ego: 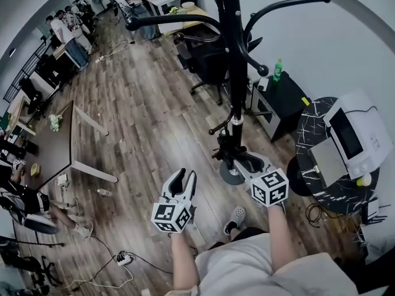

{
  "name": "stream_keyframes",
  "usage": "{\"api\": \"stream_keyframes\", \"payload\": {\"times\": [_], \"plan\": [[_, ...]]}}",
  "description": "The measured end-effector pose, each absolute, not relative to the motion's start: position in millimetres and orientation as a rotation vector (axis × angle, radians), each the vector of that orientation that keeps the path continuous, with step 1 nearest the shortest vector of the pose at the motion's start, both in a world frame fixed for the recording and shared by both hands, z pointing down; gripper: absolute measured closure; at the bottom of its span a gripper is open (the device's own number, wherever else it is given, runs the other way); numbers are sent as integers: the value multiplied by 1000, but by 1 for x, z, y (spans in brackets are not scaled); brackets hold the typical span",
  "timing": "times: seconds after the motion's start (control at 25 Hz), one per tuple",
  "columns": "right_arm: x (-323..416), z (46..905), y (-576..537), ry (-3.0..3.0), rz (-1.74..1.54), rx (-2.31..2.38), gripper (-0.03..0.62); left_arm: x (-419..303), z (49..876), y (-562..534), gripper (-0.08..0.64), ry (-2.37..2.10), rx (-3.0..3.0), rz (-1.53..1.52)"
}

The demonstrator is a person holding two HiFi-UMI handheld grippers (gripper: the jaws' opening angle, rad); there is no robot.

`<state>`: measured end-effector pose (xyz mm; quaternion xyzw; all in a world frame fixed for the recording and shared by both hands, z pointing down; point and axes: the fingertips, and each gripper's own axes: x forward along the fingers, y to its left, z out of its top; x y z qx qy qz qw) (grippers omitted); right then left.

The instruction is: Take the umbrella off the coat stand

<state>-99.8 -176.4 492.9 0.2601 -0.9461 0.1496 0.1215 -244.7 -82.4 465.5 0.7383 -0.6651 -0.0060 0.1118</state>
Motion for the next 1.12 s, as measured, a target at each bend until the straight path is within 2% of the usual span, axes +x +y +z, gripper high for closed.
{"api": "stream_keyframes", "payload": {"times": [0.44, 0.8, 1.12], "plan": [[-117, 497, -241, -2769, 456, 824, 425, -289, 463, -147, 425, -1956, 2184, 30], [-129, 513, -250, -2765, 492, 869, 428, -289, 476, -181, 425, -1841, 2291, 147], [-132, 514, -253, -2755, 406, 926, 433, -285, 493, -225, 425, -1655, 2466, 88]]}}
